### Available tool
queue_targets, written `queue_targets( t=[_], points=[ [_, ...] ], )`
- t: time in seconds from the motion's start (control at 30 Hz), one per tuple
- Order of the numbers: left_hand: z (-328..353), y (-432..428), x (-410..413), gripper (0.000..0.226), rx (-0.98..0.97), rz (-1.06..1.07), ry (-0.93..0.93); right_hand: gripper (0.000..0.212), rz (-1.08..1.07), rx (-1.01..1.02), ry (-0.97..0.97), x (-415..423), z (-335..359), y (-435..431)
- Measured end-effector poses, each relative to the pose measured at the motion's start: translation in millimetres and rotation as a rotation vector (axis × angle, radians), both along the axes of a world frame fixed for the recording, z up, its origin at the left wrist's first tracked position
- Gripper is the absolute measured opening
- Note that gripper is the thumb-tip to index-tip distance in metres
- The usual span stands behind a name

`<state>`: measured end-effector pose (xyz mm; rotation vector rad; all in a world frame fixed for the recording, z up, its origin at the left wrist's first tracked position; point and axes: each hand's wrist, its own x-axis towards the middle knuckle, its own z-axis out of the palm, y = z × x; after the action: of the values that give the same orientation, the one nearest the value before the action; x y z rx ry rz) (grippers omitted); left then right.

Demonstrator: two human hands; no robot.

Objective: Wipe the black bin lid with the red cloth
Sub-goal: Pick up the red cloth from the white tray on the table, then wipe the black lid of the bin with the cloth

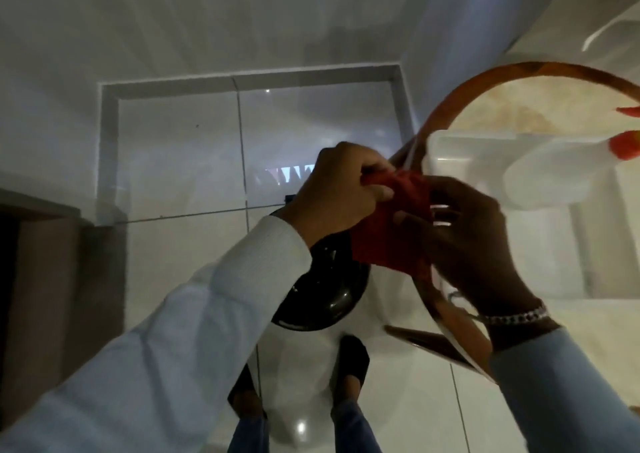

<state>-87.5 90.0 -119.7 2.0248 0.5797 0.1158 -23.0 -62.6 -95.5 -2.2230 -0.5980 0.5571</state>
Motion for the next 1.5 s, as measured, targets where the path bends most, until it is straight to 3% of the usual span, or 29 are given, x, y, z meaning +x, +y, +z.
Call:
queue_targets(
  t=[0.13, 0.23, 0.37, 0.47, 0.57, 0.63, 0.7, 0.77, 0.93, 1.03, 1.17, 1.37, 1.5],
  points=[
    [-81, 21, -36, 0.03, 0.005, 0.173, 0.142, 0.039, 0.025, -0.109, 0.169, -39, -90, 43],
    [-143, 30, -45, 0.035, -0.014, 0.244, 0.159, 0.035, 0.016, -0.172, 0.114, -45, -152, 62],
    [-206, 41, -79, 0.043, -0.05, 0.219, 0.041, 0.04, 0.09, -0.25, 0.047, -52, -216, 67],
    [-234, 48, -124, 0.081, -0.054, 0.2, 0.013, 0.049, 0.135, -0.334, -0.073, -58, -244, 55],
    [-258, 46, -175, 0.133, -0.046, 0.08, 0.141, 0.062, 0.199, -0.152, -0.353, -67, -258, 51],
    [-275, 38, -192, 0.146, 0.007, -0.034, 0.129, 0.075, 0.344, -0.117, -0.421, -74, -270, 56],
    [-292, 31, -195, 0.149, 0.13, -0.16, 0.131, 0.08, 0.489, -0.232, -0.45, -83, -289, 59],
    [-307, 31, -194, 0.149, 0.232, -0.222, 0.168, 0.072, 0.504, -0.281, -0.472, -87, -305, 60],
    [-317, 31, -197, 0.152, 0.2, -0.156, 0.135, 0.04, 0.39, 0.019, -0.465, -87, -309, 66],
    [-315, 32, -193, 0.152, 0.146, -0.136, 0.108, 0.03, 0.465, 0.168, -0.454, -110, -305, 73],
    [-318, 31, -196, 0.122, 0.153, -0.117, 0.041, 0.041, 0.625, -0.002, -0.522, -157, -317, 60],
    [-318, 32, -199, 0.149, 0.213, -0.168, 0.137, 0.039, 0.493, -0.047, -0.599, -133, -319, 31],
    [-320, 32, -197, 0.15, 0.208, -0.165, 0.133, 0.033, 0.259, 0.175, -0.508, -111, -317, 71]
  ],
)
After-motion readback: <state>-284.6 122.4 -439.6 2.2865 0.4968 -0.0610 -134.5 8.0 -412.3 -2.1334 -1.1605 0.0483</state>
